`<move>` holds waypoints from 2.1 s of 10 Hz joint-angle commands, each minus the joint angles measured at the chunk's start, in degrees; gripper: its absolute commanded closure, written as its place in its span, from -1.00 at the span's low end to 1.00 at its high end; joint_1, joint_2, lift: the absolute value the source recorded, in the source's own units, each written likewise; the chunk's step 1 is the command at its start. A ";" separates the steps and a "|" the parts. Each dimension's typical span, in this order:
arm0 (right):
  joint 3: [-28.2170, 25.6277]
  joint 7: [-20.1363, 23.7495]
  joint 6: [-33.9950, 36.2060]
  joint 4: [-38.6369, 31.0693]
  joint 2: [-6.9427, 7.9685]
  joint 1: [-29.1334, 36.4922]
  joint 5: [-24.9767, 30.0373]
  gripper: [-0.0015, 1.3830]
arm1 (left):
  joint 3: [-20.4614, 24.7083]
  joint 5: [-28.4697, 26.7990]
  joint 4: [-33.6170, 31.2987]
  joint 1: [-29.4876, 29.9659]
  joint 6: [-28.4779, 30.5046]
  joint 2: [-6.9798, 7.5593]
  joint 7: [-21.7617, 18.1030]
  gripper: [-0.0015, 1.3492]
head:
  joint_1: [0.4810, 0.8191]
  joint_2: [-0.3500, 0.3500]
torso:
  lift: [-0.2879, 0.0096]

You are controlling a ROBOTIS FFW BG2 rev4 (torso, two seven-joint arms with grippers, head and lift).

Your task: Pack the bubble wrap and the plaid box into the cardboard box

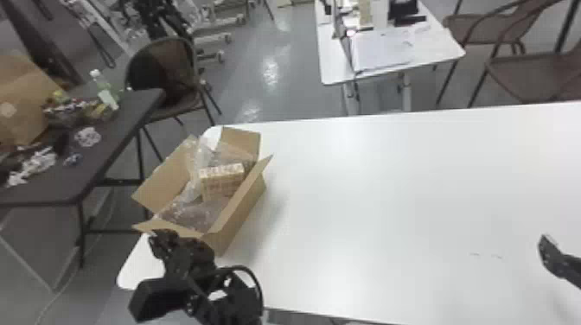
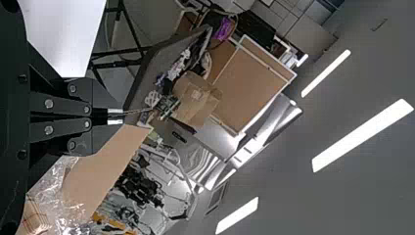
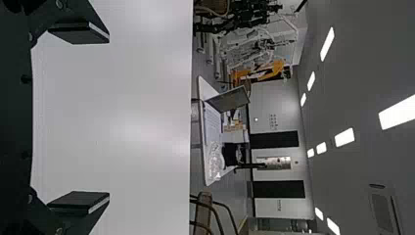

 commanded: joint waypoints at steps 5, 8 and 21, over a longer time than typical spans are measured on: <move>0.37 0.04 1.91 -1.49 0.00 0.26 1.76 -0.77 | 1.75 -8.01 -2.30 3.07 -5.28 -0.17 2.11 -0.66 | 0.27 0.99 | 0.14; 0.45 -5.23 2.09 -5.53 1.14 3.16 3.60 -0.77 | 0.52 -15.39 -16.63 17.49 5.09 -0.17 1.76 -0.62 | 0.27 1.00 | 0.14; 1.68 -9.80 10.43 -20.48 -1.23 13.97 5.27 -0.77 | -6.60 -18.64 -41.06 33.13 49.30 -0.17 -31.20 -0.63 | 0.27 0.14 | 0.14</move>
